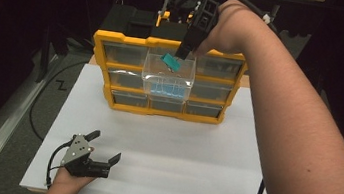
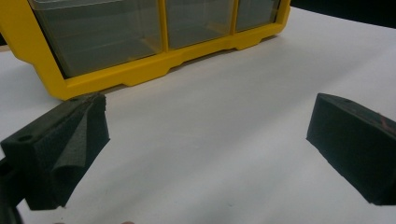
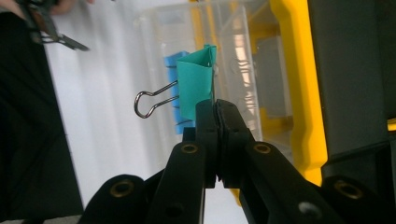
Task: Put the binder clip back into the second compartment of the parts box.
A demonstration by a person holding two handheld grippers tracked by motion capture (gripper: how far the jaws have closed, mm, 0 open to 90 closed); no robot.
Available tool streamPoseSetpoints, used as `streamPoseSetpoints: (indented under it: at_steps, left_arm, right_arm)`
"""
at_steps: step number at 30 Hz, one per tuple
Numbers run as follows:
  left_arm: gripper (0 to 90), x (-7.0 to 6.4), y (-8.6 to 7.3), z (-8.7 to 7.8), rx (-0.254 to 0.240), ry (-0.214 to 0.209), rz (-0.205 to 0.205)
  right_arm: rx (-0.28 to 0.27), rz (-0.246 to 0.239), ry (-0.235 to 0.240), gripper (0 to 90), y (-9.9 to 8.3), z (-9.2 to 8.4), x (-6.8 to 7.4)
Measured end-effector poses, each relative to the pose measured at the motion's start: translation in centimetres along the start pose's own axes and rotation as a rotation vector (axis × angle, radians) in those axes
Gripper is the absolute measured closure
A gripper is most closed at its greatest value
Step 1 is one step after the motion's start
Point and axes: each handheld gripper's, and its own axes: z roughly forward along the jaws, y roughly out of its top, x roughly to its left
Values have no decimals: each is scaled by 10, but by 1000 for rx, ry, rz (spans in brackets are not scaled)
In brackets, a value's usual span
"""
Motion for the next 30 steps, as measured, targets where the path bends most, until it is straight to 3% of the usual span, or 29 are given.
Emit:
streamPoseSetpoints:
  at_steps: [7, 8, 9, 11, 13, 22, 30]
  left_arm:
    - [2, 0, 0, 0, -1, -3, 2]
    - [2, 0, 0, 0, 3, -1, 4]
    - [2, 0, 0, 0, 1, 0, 4]
    - [2, 0, 0, 0, -4, 0, 2]
    - [2, 1, 0, 0, 1, 0, 2]
    - [2, 0, 0, 1, 7, 0, 6]
    - [2, -2, 0, 2, 12, -1, 7]
  right_arm:
    - [15, 1, 26, 895, 1, 14, -6]
    - [-18, 29, 1, 641, 1, 9, -6]
    - [-18, 29, 1, 641, 1, 9, -6]
    - [-39, 45, -13, 492, 1, 3, -5]
    - [-43, 47, -38, 435, -2, -2, -3]
    - [-34, 89, -46, 349, -31, -7, 10]
    - [18, 139, -22, 265, -85, 16, 26]
